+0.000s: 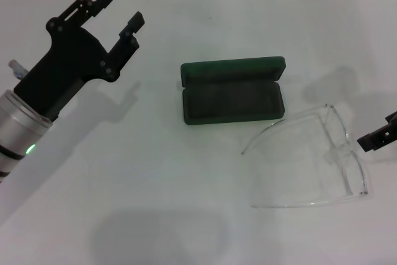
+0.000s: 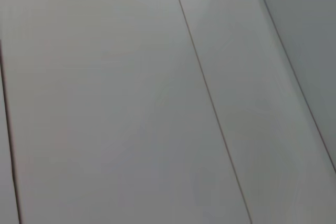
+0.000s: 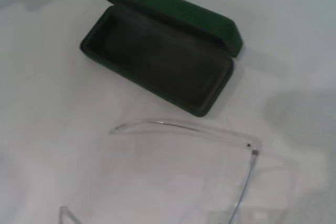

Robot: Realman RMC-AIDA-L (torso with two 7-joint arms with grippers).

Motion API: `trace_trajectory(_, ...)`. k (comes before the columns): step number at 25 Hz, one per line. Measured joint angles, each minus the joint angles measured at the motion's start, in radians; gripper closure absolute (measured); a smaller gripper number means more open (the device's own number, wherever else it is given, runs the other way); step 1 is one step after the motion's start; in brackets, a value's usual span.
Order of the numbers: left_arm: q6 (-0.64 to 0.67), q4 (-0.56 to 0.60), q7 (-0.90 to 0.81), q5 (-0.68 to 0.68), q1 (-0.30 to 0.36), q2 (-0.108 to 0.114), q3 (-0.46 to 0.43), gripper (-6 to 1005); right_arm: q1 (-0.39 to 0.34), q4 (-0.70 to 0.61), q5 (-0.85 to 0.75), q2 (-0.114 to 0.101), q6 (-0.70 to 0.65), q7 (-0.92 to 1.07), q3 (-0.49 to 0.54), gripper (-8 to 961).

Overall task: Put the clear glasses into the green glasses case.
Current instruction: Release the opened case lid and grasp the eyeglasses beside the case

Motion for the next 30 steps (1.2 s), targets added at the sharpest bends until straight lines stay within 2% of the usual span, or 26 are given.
trace_trajectory(22, -0.03, -0.008, 0.088, 0.0, 0.001, 0.003, 0.0, 465, -0.021, 0.153, -0.002, 0.008, 0.226, 0.059, -0.176, 100)
trace_trajectory(30, -0.033, -0.01, 0.126, -0.001, 0.002, 0.004, 0.0, 464, -0.023, 0.213, -0.001, 0.008, 0.286, 0.061, -0.185, 222)
